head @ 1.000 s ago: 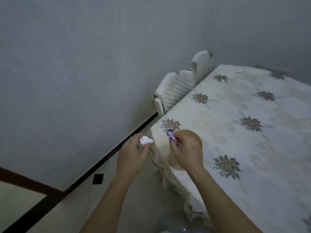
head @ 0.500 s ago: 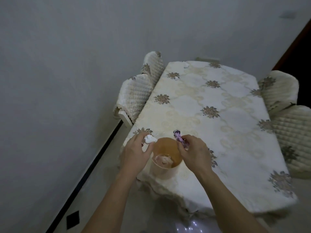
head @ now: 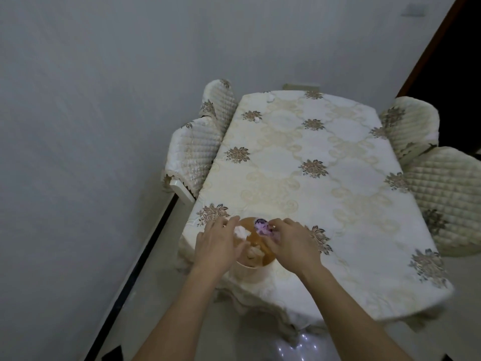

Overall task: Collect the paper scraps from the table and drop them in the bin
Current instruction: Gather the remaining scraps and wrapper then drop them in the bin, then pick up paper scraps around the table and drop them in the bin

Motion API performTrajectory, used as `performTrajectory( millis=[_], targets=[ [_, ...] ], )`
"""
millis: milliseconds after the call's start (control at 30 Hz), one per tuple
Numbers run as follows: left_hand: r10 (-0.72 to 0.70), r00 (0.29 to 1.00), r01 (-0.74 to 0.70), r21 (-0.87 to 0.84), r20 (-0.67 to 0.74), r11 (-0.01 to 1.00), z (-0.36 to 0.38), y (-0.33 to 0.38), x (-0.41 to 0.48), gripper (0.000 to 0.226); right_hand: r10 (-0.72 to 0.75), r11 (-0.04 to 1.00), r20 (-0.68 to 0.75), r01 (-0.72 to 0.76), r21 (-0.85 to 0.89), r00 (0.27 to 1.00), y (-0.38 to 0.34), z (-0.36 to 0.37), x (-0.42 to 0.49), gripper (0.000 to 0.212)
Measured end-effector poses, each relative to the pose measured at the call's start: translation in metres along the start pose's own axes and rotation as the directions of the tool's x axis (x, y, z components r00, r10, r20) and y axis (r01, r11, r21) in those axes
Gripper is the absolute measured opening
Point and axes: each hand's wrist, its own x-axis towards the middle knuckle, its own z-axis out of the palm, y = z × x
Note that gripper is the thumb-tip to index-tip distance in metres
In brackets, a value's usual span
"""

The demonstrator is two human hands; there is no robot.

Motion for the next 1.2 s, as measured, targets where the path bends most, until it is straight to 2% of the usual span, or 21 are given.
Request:
performTrajectory(
  millis=[67, 200, 533, 867, 1067, 1200],
  targets=[
    [-0.023, 1.000, 0.022, 0.054, 0.013, 0.998, 0.002, -0.002, 0.000, 0.062, 0.005, 1.000, 0.015, -0.005, 0.005, 1.000, 0.002, 0.000, -0.001, 0.041],
    [0.016, 0.997, -0.009, 0.095, -0.072, 0.995, 0.002, -0.003, 0.001, 0.060, -0.001, 0.999, -0.032, 0.000, -0.049, 1.000, 0.007, -0.005, 0.001, 0.046],
    [0.158, 0.955, -0.121, 0.158, -0.252, 0.980, -0.032, 0.007, 0.013, 0.051, -0.198, 0.969, -0.148, 0.171, -0.177, 0.969, -0.006, -0.047, 0.023, 0.044],
    [0.159, 0.884, -0.069, 0.215, -0.439, 0.974, -0.089, 0.008, 0.022, 0.049, -0.352, 0.927, -0.279, 0.292, -0.235, 0.894, -0.041, -0.092, 0.049, 0.041],
    [0.116, 0.852, -0.009, 0.207, -0.511, 0.978, -0.108, -0.003, 0.015, 0.045, -0.420, 0.897, -0.261, 0.354, -0.263, 0.869, -0.061, -0.097, 0.054, 0.040],
    [0.046, 0.862, 0.075, 0.216, -0.504, 0.974, -0.118, -0.014, 0.000, 0.048, -0.473, 0.874, -0.239, 0.418, -0.247, 0.848, -0.076, -0.093, 0.056, 0.041]
  ],
)
